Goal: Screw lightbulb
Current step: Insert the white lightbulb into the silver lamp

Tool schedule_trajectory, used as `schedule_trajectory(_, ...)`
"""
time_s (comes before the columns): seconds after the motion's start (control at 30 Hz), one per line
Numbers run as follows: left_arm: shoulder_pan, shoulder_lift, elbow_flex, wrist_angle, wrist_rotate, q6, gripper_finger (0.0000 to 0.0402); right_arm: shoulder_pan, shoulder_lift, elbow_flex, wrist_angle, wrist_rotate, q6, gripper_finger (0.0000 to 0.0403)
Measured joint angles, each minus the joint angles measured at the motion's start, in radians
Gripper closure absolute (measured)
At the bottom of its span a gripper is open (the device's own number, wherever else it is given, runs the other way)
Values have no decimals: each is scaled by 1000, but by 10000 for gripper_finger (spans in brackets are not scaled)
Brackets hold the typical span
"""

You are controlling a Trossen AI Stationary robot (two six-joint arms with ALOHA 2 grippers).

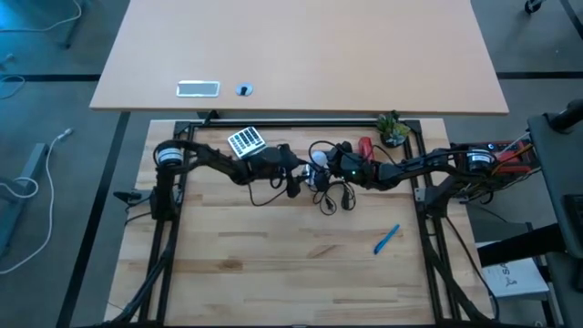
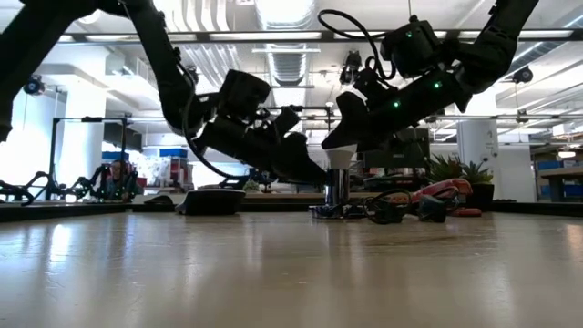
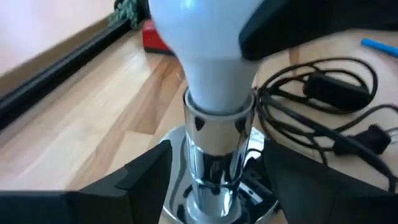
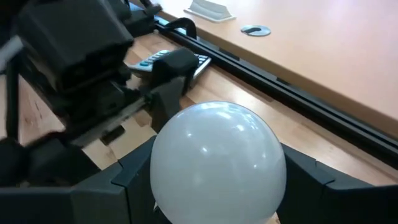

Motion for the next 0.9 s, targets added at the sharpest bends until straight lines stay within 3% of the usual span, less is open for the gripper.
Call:
schedule_trajectory(0.37,-4,148,149,25,15,1,188,0,1,-1,12,-3,40,169)
schedule_trajectory(0.53,-17,161,166,25,-43,-6,243,5,1,-1,12,12,76,169)
schedule_trajectory(0.9,-32,107,158,-39,-114,-22,244,6,1,3,3,51,301,170)
